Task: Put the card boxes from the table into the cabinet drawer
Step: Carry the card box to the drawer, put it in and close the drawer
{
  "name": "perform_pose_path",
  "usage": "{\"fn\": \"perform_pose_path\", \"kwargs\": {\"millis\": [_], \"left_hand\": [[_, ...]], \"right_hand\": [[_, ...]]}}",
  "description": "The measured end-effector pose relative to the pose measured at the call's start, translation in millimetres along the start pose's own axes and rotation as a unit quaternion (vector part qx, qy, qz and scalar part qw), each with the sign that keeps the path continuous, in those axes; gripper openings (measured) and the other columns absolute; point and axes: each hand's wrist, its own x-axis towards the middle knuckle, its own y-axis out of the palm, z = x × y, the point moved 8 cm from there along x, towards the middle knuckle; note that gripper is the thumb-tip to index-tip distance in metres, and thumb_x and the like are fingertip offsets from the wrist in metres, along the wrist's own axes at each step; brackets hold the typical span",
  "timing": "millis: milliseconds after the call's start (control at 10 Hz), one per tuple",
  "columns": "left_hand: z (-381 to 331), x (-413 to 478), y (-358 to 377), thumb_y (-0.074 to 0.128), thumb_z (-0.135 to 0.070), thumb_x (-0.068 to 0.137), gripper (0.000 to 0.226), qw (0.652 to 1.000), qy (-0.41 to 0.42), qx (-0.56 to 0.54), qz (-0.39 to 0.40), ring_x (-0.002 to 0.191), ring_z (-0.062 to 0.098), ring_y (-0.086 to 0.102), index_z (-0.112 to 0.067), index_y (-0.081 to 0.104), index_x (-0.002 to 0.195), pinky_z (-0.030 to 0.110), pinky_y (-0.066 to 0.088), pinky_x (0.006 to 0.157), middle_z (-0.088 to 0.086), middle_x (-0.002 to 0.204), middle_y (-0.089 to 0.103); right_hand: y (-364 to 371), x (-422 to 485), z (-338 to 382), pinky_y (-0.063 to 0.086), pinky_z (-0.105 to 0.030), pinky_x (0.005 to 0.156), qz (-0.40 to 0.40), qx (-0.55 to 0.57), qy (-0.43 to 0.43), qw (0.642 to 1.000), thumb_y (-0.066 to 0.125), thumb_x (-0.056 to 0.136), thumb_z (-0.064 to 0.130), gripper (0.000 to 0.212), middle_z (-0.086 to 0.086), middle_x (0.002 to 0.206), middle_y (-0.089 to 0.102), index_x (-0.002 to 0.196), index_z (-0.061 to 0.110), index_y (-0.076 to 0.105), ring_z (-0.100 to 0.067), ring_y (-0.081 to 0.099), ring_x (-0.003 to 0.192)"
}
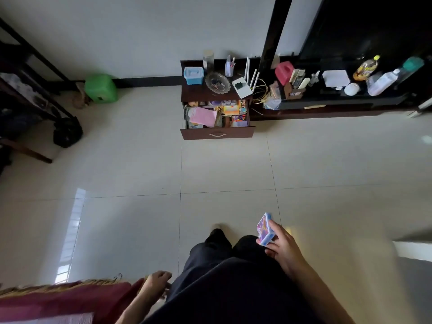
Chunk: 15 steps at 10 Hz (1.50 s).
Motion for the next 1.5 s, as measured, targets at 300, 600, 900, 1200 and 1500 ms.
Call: {"fn": "perform_pose_path", "kwargs": {"millis": [300, 600, 900, 1200, 1500], "left_hand": [[-231, 55, -37, 0.049, -0.015, 0.1, 0.019, 0.994, 0.085, -0.075, 0.001, 0.059, 0.021, 0.053, -0.001, 0.061, 0.106, 0.027, 0.038, 0.052, 0.013, 0.078, 0.061], [-355, 93, -77, 0.051, -0.018, 0.099, 0.021, 0.992, 0.071, -0.101, -0.038, 0.059, 0.018, 0.057, -0.004, 0.063, 0.107, 0.025, 0.041, 0.052, 0.009, 0.077, 0.064], [-365, 118, -106, 0.05, -0.014, 0.099, 0.018, 0.986, -0.013, -0.156, -0.06, 0.061, 0.025, 0.056, -0.001, 0.062, 0.103, 0.026, 0.039, 0.054, 0.018, 0.079, 0.064], [-422, 173, -163, 0.052, -0.011, 0.098, 0.015, 0.991, -0.025, -0.123, -0.039, 0.06, 0.019, 0.056, -0.004, 0.063, 0.09, 0.024, 0.04, 0.055, 0.008, 0.07, 0.063], [-578, 217, -229, 0.05, -0.018, 0.098, 0.021, 0.996, 0.034, -0.082, -0.006, 0.065, 0.023, 0.056, -0.003, 0.064, 0.105, 0.028, 0.041, 0.057, 0.014, 0.084, 0.064]], "right_hand": [[-4, 78, 85, 0.051, -0.038, 0.076, 0.002, 0.052, 0.037, 0.998, 0.066, 0.075, 0.06, 0.042, -0.009, 0.098, 0.08, 0.107, 0.032, 0.069, -0.025, 0.078, 0.095], [-18, 198, 220, 0.048, -0.04, 0.079, 0.026, 0.051, 0.024, 0.998, 0.061, 0.092, 0.05, 0.026, -0.011, 0.107, 0.076, 0.107, 0.03, 0.068, -0.026, 0.078, 0.094], [-2, 262, 325, 0.051, -0.04, 0.08, 0.056, 0.018, 0.031, 0.998, 0.059, 0.097, 0.043, 0.019, -0.012, 0.098, 0.074, 0.096, 0.025, 0.066, -0.034, 0.073, 0.102], [27, 317, 387, 0.059, -0.022, 0.073, 0.019, 0.01, 0.034, 0.999, 0.066, 0.098, 0.019, 0.015, -0.005, 0.115, 0.068, 0.108, 0.029, 0.067, -0.017, 0.076, 0.095], [56, 364, 455, 0.054, -0.051, 0.098, -0.03, 0.011, 0.05, 0.998, 0.061, 0.092, 0.051, 0.039, 0.0, 0.095, 0.074, 0.115, 0.021, 0.068, -0.028, 0.074, 0.093]]}}
